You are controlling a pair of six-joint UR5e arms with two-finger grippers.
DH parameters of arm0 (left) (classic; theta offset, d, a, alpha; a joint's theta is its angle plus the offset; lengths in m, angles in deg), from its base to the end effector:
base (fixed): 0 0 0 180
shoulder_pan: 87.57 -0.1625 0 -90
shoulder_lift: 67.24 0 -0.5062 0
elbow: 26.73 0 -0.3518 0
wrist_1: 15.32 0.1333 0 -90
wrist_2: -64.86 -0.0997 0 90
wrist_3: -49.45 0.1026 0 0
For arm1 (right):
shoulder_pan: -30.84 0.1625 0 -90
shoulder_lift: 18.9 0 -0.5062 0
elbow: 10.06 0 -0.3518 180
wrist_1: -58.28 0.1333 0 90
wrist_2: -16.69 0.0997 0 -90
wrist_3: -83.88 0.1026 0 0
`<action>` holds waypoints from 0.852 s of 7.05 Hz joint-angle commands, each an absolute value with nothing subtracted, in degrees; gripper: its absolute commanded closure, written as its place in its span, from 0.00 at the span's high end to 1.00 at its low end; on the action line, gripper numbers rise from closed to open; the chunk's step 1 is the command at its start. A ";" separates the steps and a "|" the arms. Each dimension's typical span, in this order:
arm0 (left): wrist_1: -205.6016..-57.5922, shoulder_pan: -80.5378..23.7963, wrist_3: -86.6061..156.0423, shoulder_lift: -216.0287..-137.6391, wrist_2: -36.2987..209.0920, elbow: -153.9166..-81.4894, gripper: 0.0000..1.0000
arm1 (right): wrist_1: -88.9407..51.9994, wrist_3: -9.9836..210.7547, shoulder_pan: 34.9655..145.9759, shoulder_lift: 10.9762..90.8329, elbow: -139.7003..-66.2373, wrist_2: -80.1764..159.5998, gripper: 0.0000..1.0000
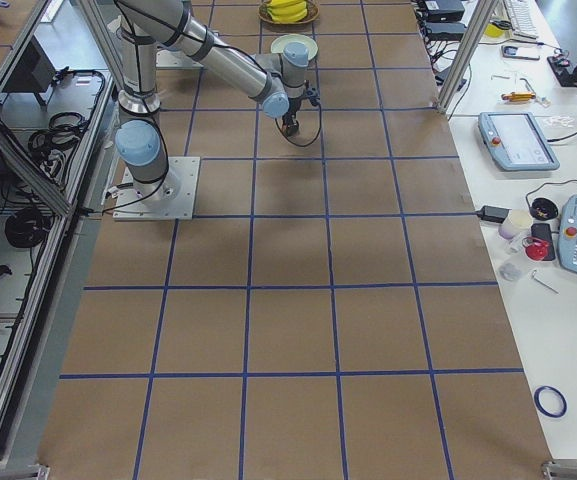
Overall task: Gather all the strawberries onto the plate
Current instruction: 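Lower the right gripper and grasp one strawberry of the pair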
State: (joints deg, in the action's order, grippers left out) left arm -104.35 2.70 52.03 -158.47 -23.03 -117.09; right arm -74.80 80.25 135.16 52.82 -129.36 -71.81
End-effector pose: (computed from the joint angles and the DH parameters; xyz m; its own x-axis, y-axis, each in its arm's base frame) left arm -0.1392 -0.4605 0.5552 -0.9981 0.0493 0.0373 0.0497 0.9987 0.0092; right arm 0.2523 -0.4387 0.2734 -0.9515 -0.3059 -0.0310 -0.3074 0.9485 0.0766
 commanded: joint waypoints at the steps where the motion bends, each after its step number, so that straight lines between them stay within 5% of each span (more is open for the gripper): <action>1: -104.35 2.70 52.00 -158.47 -23.03 -117.09 1.00 | -74.70 80.46 135.17 52.90 -128.90 -71.90 0.26; 6: -104.35 2.70 52.08 -158.38 -23.03 -117.09 1.00 | -68.11 94.48 140.06 53.61 -121.08 -70.76 0.27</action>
State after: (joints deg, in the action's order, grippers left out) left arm -104.35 2.70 52.04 -158.45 -23.03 -117.08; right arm -68.63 89.53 137.54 53.69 -122.64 -70.93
